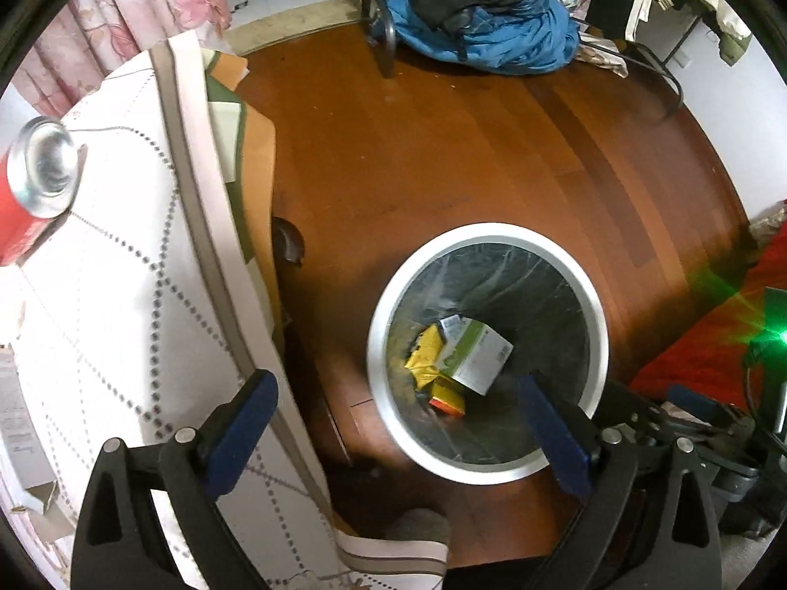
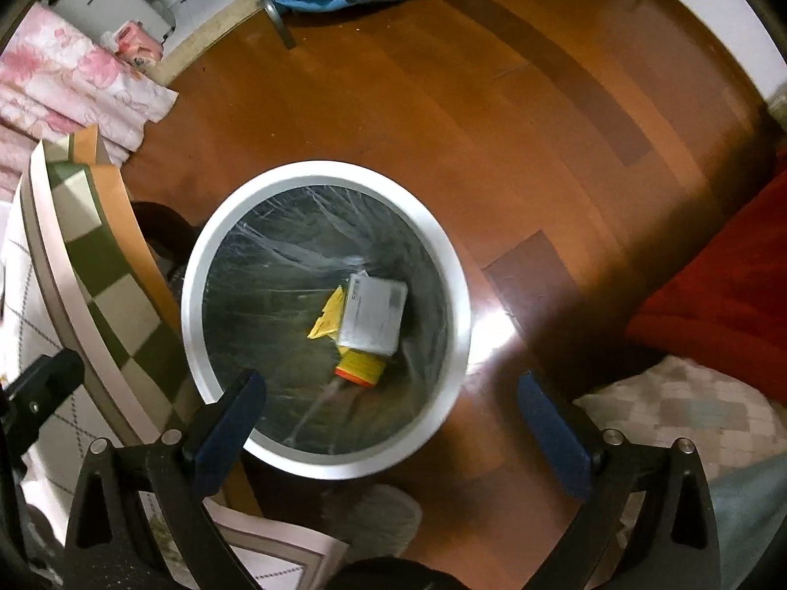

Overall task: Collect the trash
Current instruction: 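Move both tools back from the bin toward the table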

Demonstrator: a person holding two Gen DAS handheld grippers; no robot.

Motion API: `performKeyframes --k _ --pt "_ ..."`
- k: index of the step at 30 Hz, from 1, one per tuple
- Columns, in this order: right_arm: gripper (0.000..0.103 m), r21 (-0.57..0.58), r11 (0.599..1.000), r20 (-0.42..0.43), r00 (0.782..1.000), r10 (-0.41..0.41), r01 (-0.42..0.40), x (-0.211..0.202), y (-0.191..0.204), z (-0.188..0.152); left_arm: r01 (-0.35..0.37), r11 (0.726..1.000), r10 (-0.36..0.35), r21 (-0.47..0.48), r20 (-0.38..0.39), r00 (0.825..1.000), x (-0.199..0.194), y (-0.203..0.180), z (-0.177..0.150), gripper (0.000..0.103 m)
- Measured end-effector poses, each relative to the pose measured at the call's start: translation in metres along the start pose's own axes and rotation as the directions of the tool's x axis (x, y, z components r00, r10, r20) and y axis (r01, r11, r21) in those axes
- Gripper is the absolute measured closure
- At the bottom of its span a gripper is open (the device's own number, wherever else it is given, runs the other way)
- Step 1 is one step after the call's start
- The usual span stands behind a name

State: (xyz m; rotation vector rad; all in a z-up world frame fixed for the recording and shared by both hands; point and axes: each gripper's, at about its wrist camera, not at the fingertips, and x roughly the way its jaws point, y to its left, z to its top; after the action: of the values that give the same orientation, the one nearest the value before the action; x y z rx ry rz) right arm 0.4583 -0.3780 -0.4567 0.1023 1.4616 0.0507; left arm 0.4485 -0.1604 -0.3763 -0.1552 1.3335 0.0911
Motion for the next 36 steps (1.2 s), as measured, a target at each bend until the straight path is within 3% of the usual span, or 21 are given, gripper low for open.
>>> performKeyframes --k 10,23,31,36 --pt "0.0 -0.019 0.999 0.008 0.999 -0.037 0.038 -0.021 0.004 -0.022 -0.026 1.0 0.025 0.016 0.029 0.999 -0.018 -0.005 -0.008 0.003" --pt "0.0 -0.017 1.0 0.124 0.992 -0.025 0.027 -0.092 0.007 -0.044 -0.024 0.999 0.017 0.042 0.139 0.99 -0.079 -0.011 -0.018 0.003" --pt "0.0 -0.01 1.0 0.239 0.971 0.021 -0.019 -0.166 0.014 -0.062 -0.026 0.999 0.019 0.027 0.252 0.968 -0.145 -0.001 -0.03 0.003" --pt "0.0 -0.056 0.995 0.311 0.946 0.093 -0.08 -0.218 0.043 -0.071 -0.077 0.996 0.09 -0.053 0.314 0.945 -0.189 0.037 -0.035 0.003"
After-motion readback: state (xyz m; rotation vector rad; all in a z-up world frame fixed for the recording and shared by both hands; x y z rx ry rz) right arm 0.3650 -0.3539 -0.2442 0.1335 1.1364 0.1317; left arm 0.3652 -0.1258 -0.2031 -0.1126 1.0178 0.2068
